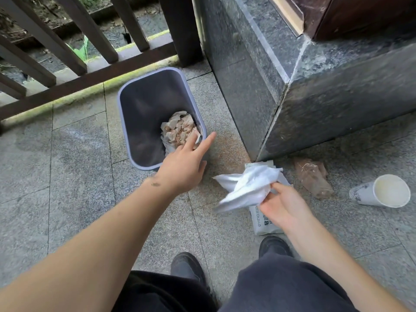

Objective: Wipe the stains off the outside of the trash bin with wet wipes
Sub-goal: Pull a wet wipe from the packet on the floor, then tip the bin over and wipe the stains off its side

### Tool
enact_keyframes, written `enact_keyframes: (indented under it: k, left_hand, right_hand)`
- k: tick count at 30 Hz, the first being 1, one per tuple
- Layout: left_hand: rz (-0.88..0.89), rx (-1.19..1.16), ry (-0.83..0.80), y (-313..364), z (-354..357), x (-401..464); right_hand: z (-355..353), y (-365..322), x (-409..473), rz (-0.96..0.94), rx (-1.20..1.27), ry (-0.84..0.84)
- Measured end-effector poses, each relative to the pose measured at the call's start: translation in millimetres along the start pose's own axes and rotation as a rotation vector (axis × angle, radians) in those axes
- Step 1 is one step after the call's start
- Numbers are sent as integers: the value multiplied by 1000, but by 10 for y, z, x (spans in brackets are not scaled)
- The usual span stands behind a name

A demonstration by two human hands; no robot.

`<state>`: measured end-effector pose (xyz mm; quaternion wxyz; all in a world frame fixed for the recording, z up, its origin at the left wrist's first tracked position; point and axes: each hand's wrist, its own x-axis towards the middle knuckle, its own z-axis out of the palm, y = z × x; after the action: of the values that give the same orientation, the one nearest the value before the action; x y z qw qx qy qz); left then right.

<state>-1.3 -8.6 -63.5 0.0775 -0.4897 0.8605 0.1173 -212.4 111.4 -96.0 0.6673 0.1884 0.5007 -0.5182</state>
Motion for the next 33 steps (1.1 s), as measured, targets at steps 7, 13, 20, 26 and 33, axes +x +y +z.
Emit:
enact_keyframes:
  k: [7,13,20,26,33]
  left_hand:
    - [-63,130,-63,53,-87,164]
    - [-120,-55,32,-73,-358,10]
    - [-241,-513,218,-345,-640,-354]
    - [-387,-772,267,-503,-555,-463]
    - [-531,-985,285,-538,-371,-419]
  right_hand:
    - [70,-4,-138,55,-28,-91]
    - [272,-93,-335,30,-24,-209]
    - [550,-222,-581,3,-64,-371]
    - [711,-214,-593,-148,-148,-396]
    - [746,-36,-423,-337,-300,-316]
